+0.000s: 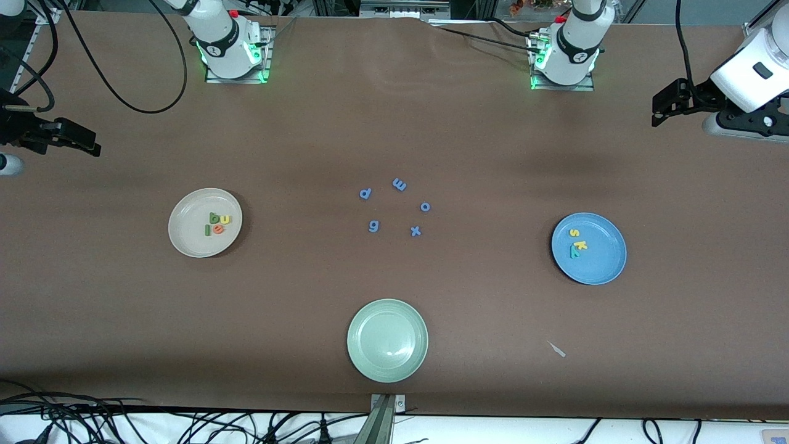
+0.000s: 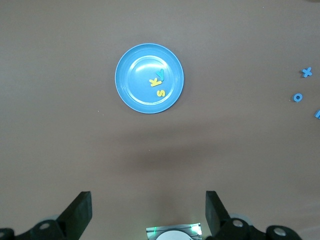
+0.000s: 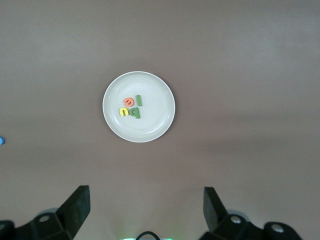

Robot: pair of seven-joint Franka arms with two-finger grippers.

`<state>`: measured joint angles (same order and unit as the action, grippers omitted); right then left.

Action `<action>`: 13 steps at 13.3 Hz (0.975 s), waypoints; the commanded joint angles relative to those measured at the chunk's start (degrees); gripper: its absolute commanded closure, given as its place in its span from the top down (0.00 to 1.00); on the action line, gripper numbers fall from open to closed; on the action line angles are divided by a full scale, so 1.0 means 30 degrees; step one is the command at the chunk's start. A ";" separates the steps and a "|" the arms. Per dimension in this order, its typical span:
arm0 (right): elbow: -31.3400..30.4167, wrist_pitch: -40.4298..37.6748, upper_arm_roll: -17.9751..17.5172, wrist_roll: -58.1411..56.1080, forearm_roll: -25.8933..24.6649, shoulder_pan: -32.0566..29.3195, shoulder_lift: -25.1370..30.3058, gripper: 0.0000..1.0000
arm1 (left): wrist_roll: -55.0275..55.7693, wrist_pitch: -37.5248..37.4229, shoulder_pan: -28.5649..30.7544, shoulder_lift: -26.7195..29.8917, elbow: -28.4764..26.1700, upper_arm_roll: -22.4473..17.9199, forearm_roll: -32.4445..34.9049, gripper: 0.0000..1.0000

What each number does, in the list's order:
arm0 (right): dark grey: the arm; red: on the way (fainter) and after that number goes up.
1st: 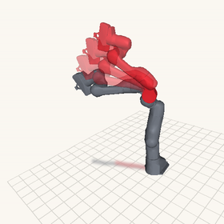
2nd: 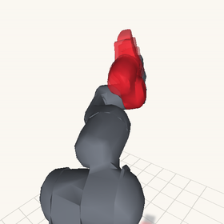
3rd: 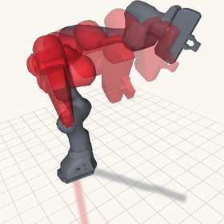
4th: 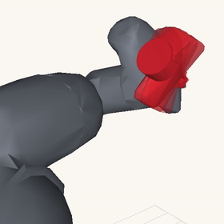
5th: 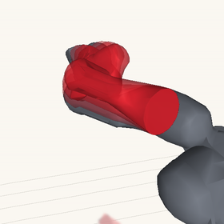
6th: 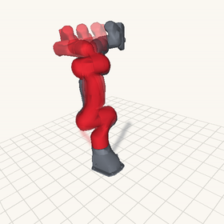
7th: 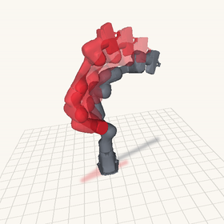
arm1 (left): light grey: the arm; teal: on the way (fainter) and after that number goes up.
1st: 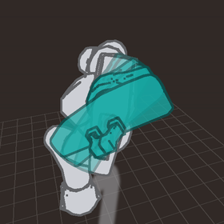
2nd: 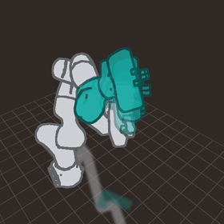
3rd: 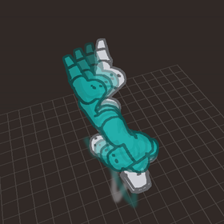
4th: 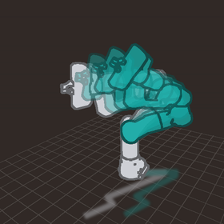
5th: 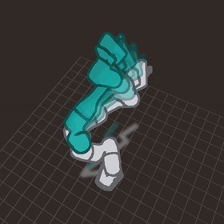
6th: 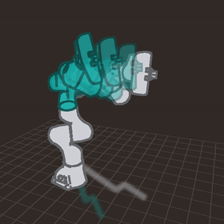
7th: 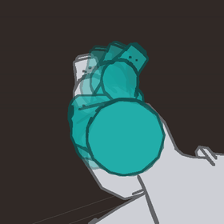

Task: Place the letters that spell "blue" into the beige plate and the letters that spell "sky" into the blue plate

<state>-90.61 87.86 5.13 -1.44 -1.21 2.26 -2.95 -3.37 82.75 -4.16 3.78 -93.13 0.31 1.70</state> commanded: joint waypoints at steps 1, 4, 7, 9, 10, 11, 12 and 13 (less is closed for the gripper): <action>0.0380 0.0012 -0.0274 0.0159 -0.0095 -0.0254 -0.0216 1.00 | 0.0216 -0.0483 -0.0079 -0.0236 0.0575 -0.0015 0.0019 1.00; 0.0380 0.0041 -0.0274 0.0188 -0.0095 -0.0254 -0.0217 1.00 | 0.0216 -0.0483 -0.0079 -0.0236 0.0575 -0.0015 -0.0010 1.00; 0.0380 0.0303 -0.0303 0.0306 -0.0066 -0.0254 -0.0246 1.00 | 0.0216 -0.0483 -0.0079 -0.0236 0.0575 -0.0015 -0.0010 1.00; 0.0380 0.0305 -0.0332 0.0335 -0.0066 -0.0225 -0.0246 1.00 | 0.0216 -0.0483 -0.0079 -0.0236 0.0604 -0.0015 -0.0010 1.00; 0.0380 0.0305 -0.0333 0.0364 -0.0066 -0.0225 -0.0246 1.00 | 0.0245 -0.0483 -0.0108 -0.0236 0.0604 0.0014 -0.0010 1.00; 0.0380 0.0305 -0.0362 0.0364 -0.0066 -0.0196 -0.0246 1.00 | 0.0245 -0.0483 -0.0108 -0.0236 0.0575 0.0015 -0.0010 1.00; 0.0380 0.0305 -0.0362 0.0335 -0.0066 -0.0195 -0.0246 1.00 | 0.0245 -0.0483 -0.0108 -0.0236 0.0575 0.0015 -0.0010 1.00; 0.0380 0.0305 -0.0333 0.0335 -0.0037 -0.0195 -0.0246 1.00 | 0.0245 -0.0483 -0.0108 -0.0236 0.0575 0.0015 -0.0010 1.00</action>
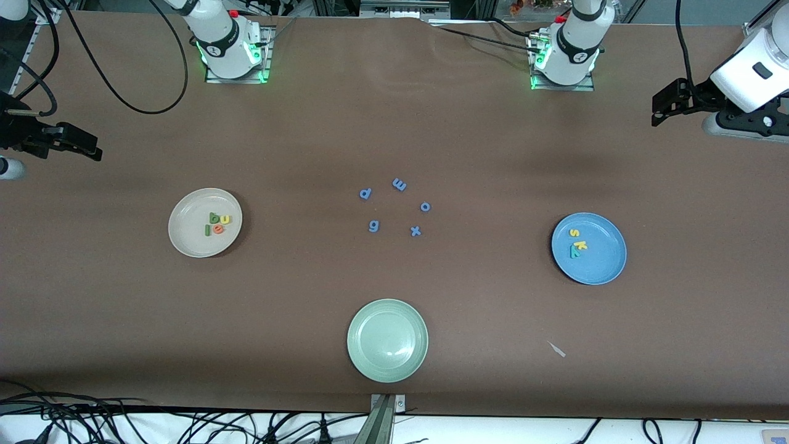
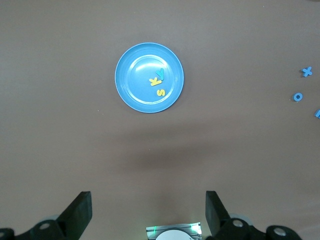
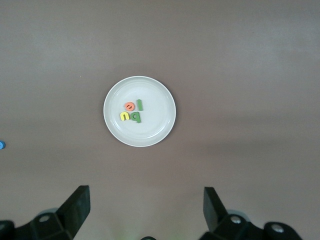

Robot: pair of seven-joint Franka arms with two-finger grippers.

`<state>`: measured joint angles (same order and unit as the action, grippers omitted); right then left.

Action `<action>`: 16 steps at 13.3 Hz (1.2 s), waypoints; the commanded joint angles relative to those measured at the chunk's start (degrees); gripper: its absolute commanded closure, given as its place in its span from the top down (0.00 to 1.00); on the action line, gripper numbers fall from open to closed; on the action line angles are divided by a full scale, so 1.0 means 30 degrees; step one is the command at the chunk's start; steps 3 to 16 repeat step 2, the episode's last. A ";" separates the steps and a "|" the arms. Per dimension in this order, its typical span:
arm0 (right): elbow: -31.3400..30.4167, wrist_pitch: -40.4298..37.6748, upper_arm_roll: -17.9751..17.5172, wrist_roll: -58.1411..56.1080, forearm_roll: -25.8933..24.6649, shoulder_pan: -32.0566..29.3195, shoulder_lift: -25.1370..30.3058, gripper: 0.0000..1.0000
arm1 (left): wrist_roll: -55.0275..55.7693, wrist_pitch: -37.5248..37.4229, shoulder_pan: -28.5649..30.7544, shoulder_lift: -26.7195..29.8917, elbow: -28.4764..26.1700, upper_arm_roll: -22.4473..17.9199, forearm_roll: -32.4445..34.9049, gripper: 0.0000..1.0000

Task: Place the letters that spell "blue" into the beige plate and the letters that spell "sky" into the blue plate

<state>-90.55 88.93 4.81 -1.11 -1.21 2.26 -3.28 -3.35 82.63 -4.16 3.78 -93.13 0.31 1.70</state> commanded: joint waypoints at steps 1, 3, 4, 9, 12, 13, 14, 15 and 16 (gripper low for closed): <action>0.0360 -0.0053 -0.0226 0.0224 0.0050 -0.0197 -0.0138 1.00 | 0.0237 -0.0443 -0.0108 -0.0235 0.0574 0.0014 -0.0010 1.00; 0.0360 -0.0053 -0.0226 0.0253 0.0196 -0.0226 -0.0138 1.00 | 0.0237 -0.0443 -0.0108 -0.0235 0.0603 0.0014 -0.0010 1.00; 0.0360 -0.0053 -0.0226 0.0253 0.0196 -0.0226 -0.0138 1.00 | 0.0237 -0.0443 -0.0108 -0.0235 0.0603 0.0014 -0.0010 1.00; 0.0360 -0.0053 -0.0226 0.0253 0.0196 -0.0226 -0.0138 1.00 | 0.0237 -0.0443 -0.0108 -0.0235 0.0603 0.0014 -0.0010 1.00; 0.0360 -0.0053 -0.0226 0.0253 0.0196 -0.0226 -0.0138 1.00 | 0.0237 -0.0443 -0.0108 -0.0235 0.0603 0.0014 -0.0010 1.00; 0.0360 -0.0053 -0.0226 0.0253 0.0196 -0.0226 -0.0138 1.00 | 0.0237 -0.0443 -0.0108 -0.0235 0.0603 0.0014 -0.0010 1.00; 0.0360 -0.0053 -0.0226 0.0253 0.0196 -0.0226 -0.0138 1.00 | 0.0237 -0.0443 -0.0108 -0.0235 0.0603 0.0014 -0.0010 1.00; 0.0360 -0.0053 -0.0226 0.0253 0.0196 -0.0226 -0.0138 1.00 | 0.0237 -0.0443 -0.0108 -0.0235 0.0603 0.0014 -0.0010 1.00; 0.0360 -0.0053 -0.0226 0.0253 0.0196 -0.0226 -0.0138 1.00 | 0.0237 -0.0443 -0.0108 -0.0235 0.0603 0.0014 -0.0010 1.00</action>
